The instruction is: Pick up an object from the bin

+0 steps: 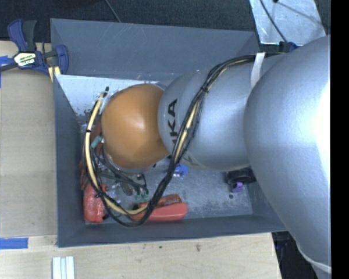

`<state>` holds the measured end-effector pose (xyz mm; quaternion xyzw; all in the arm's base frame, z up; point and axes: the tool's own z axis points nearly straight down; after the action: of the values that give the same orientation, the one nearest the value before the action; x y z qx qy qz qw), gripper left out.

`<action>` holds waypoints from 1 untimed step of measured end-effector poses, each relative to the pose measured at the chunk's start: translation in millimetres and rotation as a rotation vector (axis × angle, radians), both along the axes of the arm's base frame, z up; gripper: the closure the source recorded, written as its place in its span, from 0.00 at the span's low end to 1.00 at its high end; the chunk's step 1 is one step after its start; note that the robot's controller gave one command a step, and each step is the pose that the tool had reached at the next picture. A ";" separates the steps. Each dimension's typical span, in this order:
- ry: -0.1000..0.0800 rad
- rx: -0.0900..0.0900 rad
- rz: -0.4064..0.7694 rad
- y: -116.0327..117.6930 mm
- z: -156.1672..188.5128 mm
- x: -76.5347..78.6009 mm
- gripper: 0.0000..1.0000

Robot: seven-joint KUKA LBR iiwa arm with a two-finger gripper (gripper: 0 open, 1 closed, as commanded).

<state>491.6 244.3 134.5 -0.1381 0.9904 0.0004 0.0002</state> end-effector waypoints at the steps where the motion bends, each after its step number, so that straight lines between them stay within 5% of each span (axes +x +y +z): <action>1: -0.004 0.001 0.360 0.7 4.4 7.4 0.00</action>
Offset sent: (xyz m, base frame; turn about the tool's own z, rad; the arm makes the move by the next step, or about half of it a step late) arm 0.0204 0.0009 -0.0645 -0.2962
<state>499.0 245.0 138.9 -0.3130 0.9497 0.0007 0.0023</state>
